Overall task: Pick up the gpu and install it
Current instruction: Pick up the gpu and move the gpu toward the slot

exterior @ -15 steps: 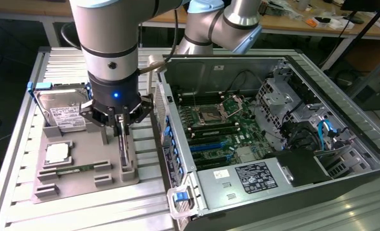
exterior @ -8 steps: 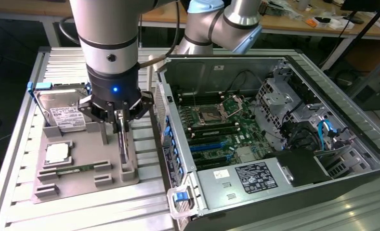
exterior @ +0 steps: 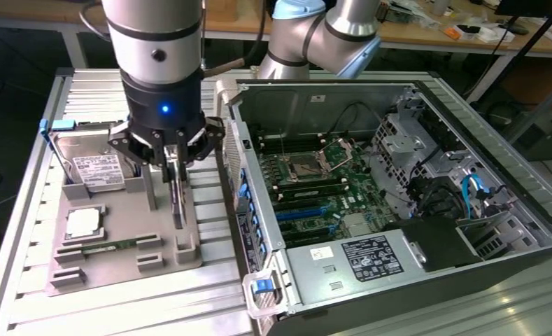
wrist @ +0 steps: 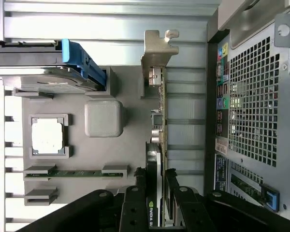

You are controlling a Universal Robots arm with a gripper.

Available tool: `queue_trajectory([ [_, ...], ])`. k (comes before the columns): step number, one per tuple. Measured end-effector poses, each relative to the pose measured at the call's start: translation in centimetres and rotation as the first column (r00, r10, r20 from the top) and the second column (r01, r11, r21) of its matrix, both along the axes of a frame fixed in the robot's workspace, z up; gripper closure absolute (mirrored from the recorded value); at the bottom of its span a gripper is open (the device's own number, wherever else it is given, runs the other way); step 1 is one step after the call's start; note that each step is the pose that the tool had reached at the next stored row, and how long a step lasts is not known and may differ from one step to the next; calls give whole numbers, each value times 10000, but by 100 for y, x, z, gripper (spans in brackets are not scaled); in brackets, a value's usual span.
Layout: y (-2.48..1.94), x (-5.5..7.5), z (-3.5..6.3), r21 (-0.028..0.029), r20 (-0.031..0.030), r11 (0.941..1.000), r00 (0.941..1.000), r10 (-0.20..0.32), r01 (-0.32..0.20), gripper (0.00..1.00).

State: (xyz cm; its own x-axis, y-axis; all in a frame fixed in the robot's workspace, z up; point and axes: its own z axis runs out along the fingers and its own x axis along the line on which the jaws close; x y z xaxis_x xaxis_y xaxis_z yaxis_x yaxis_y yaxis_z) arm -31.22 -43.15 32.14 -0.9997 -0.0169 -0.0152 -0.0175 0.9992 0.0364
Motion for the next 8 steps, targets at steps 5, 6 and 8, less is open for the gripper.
queue_trajectory([
  [5,0,0,229,-7,0,10000,10000,0,0,73],
  [6,0,0,273,-9,0,10000,10000,0,0,73],
  [8,0,0,365,-12,0,10000,10000,0,0,73],
])
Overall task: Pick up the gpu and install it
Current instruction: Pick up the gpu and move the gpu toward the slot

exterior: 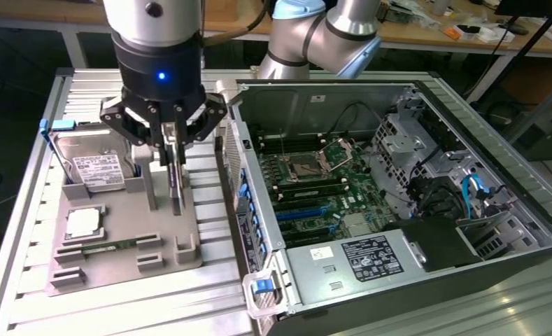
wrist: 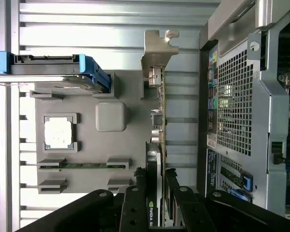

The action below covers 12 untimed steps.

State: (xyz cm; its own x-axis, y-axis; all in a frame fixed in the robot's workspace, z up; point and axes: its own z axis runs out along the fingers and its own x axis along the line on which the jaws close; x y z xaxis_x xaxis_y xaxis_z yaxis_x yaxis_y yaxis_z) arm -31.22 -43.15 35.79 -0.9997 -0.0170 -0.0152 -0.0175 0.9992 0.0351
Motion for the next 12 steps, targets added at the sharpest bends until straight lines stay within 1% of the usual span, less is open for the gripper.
queue_trajectory([
  [11,0,0,499,-14,0,10000,10000,0,0,73],
  [12,0,0,555,-16,1,10000,10000,0,0,73],
])
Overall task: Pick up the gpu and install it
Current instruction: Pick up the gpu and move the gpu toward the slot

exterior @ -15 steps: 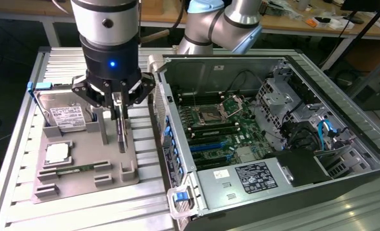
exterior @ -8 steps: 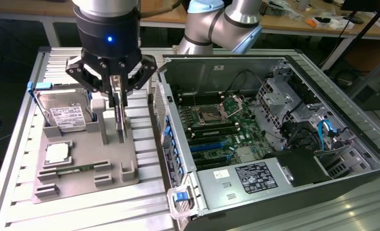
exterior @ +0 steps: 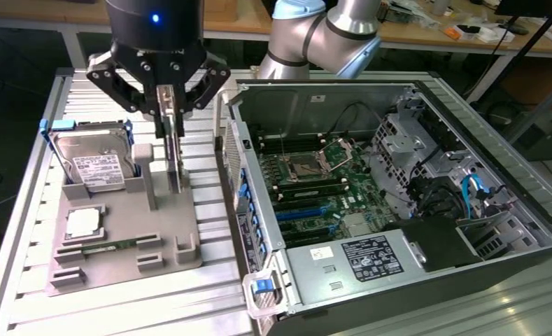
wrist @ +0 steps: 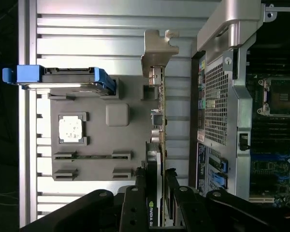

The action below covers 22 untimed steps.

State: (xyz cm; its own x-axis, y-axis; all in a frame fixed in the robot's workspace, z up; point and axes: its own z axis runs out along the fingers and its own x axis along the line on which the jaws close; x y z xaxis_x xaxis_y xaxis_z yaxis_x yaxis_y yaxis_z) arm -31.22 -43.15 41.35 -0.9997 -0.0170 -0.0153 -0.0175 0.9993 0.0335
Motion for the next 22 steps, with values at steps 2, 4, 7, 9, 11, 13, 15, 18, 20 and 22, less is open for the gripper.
queue_trajectory([
  [2,0,0,83,-7,-2,10000,10000,-1,1,73],
  [4,0,0,176,-11,-1,10000,10000,0,0,73],
  [7,0,0,315,-17,0,10000,10000,-1,1,73],
  [9,0,0,404,-21,1,10000,10000,-1,1,73],
  [11,0,0,486,-28,1,10000,10000,0,0,73],
  [13,0,-1,571,-28,4,10000,10000,0,0,73],
  [15,-2,2,617,-29,3,10000,10000,-1,1,73],
  [18,-2,48,619,-29,1,10000,10000,-1,1,73],
  [20,-2,86,615,-29,2,10000,10000,0,0,73],
  [22,-7,208,607,-29,2,10000,10000,-1,1,73],
])
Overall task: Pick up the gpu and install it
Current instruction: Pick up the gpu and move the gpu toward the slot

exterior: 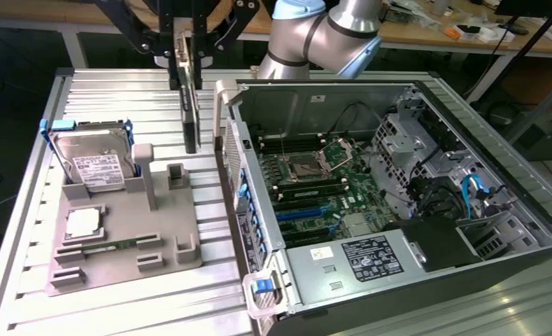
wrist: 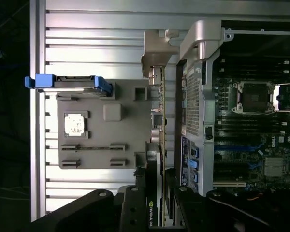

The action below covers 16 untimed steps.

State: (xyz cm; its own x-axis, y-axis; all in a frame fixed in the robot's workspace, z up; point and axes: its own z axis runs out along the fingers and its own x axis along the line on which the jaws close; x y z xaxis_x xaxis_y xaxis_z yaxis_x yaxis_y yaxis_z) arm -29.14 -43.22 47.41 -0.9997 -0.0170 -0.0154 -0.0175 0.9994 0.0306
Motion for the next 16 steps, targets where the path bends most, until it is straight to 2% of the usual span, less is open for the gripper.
queue_trajectory([
  [13,-8,581,-146,1,26,10000,10000,1,-1,73],
  [16,-8,718,-149,-3,32,10000,10000,1,-1,73],
])
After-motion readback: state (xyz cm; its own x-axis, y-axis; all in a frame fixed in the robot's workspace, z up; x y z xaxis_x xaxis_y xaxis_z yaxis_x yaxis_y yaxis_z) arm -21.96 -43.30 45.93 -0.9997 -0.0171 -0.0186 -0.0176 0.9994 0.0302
